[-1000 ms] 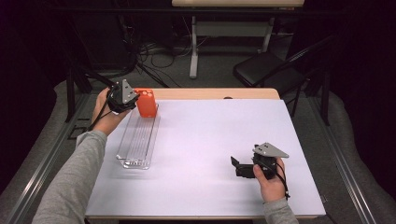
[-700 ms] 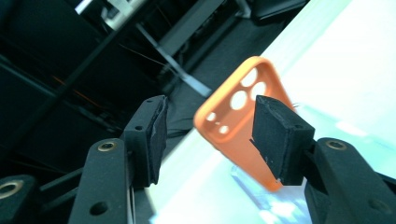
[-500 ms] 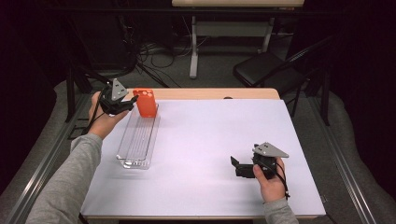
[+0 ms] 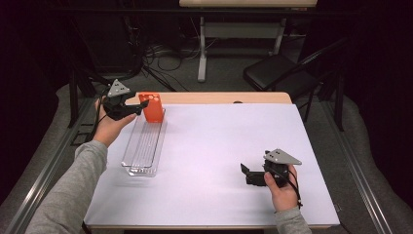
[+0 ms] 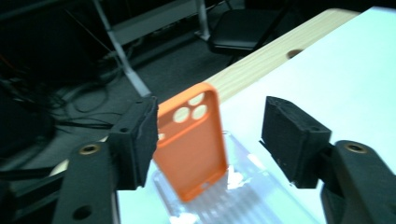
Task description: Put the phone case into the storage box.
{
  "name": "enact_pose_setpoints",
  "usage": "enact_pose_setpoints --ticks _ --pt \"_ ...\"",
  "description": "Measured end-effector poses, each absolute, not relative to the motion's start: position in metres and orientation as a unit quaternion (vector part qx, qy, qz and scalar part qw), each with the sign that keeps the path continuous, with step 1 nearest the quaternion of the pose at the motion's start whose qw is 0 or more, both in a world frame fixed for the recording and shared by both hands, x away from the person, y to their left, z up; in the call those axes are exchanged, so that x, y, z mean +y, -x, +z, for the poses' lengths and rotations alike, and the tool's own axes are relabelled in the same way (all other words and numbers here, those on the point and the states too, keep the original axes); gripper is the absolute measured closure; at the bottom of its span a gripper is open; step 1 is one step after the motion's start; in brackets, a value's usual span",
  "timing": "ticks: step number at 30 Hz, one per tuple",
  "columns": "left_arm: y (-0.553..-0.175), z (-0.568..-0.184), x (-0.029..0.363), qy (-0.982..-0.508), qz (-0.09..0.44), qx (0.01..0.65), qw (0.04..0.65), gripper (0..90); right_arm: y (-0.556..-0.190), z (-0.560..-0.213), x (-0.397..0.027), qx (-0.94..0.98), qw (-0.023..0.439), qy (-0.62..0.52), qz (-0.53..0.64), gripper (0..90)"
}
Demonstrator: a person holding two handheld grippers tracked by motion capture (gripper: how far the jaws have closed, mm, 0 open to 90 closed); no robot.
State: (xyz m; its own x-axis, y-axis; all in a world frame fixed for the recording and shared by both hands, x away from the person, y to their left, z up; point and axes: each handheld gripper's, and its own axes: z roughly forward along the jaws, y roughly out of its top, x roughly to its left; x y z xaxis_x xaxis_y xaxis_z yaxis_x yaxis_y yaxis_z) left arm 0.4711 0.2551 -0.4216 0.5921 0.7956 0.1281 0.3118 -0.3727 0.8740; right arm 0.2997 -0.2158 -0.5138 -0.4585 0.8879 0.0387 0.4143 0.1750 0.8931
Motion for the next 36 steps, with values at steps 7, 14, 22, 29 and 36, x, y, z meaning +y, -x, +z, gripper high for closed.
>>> enact_pose_setpoints --ticks 7,14,22,29,36 --pt "-0.468 -0.418 0.255 -0.768 0.237 0.369 0.467 28.8 -0.3 -0.514 -0.216 0.722 0.259 -0.45 0.457 0.0" --pt "-0.466 -0.415 0.255 -0.759 0.219 0.381 0.479 24.7 -0.3 -0.514 -0.216 0.722 0.259 -0.451 0.456 0.0" --pt "-0.46 -0.409 0.258 -0.747 0.199 0.392 0.5 22.8 -0.3 -0.514 -0.216 0.722 0.259 -0.449 0.458 0.0" --pt "-0.453 -0.406 0.256 -0.755 0.192 0.383 0.496 15.3 -0.3 -0.513 -0.216 0.722 0.259 -0.449 0.458 0.0" --pt "-0.442 -0.4 0.251 -0.759 0.187 0.374 0.498 13.7 -0.299 -0.511 -0.217 0.721 0.261 -0.449 0.459 0.0"
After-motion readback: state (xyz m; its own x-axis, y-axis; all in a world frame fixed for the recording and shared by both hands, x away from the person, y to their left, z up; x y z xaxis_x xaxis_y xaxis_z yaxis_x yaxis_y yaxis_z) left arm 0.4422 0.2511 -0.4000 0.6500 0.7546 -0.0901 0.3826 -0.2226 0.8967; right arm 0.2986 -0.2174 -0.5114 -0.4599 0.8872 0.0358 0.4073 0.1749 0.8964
